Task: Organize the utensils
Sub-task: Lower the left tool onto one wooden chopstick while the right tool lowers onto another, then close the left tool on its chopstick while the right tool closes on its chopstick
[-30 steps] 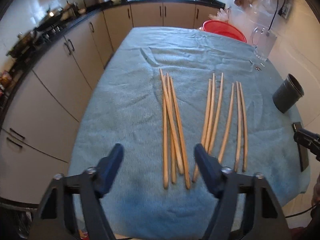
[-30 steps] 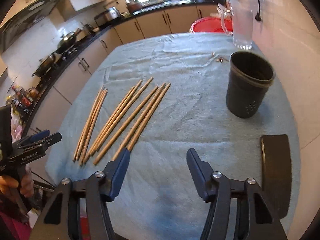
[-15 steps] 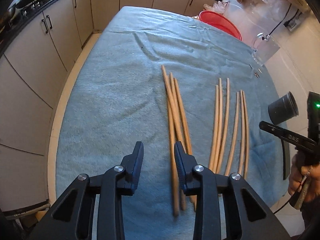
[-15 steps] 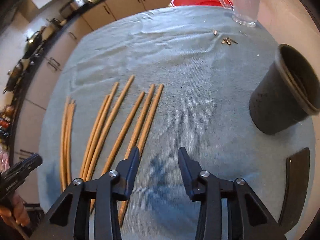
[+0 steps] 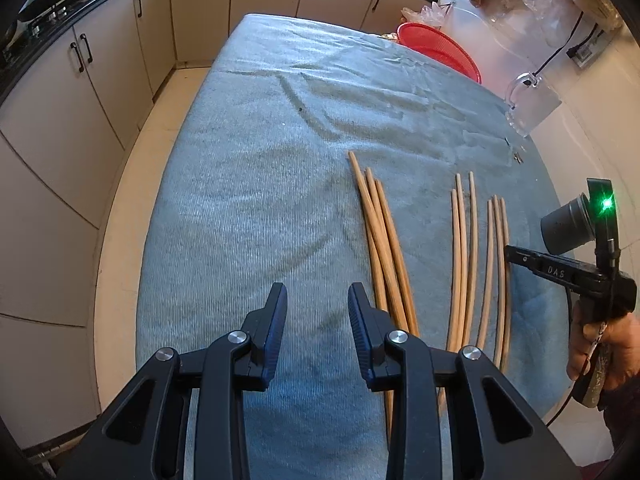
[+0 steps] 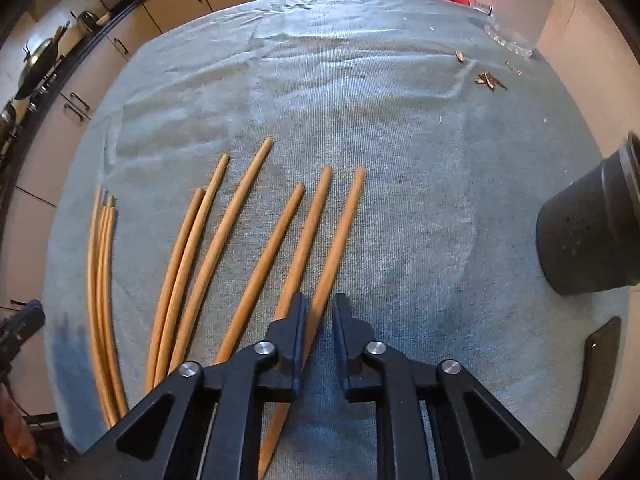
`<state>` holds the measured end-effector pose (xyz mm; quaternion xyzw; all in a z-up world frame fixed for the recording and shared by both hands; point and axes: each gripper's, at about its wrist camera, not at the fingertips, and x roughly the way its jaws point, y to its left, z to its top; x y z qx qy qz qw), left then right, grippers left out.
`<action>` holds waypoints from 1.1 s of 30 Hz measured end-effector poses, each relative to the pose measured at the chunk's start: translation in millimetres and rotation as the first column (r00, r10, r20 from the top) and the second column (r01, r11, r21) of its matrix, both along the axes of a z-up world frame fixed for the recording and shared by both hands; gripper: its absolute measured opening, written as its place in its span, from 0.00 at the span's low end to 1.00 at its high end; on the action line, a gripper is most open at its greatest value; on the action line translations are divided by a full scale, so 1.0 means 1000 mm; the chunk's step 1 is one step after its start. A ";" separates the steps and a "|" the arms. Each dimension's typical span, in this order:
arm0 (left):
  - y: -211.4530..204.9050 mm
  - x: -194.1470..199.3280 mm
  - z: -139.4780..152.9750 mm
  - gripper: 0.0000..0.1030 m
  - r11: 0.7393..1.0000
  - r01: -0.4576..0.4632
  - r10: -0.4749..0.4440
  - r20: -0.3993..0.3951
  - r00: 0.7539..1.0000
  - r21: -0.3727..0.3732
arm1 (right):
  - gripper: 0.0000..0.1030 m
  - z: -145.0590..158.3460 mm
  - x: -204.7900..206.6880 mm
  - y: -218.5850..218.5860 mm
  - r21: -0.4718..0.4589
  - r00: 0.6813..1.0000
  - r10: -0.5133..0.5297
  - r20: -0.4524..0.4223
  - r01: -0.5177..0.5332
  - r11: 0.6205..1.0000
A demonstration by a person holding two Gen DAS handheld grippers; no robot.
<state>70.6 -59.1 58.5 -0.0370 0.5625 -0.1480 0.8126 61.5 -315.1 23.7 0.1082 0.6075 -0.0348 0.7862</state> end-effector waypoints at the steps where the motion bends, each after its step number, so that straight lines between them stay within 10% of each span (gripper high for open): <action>1: -0.001 0.003 0.000 0.29 1.000 0.004 -0.005 -0.002 1.000 -0.003 | 0.10 0.000 0.002 -0.001 0.000 1.000 0.000 -0.007 0.000 1.000; 33: -0.056 0.066 -0.036 0.05 0.997 0.026 -0.037 -0.157 0.987 -0.072 | 0.08 0.002 -0.005 -0.022 0.000 0.997 -0.032 -0.076 0.032 0.999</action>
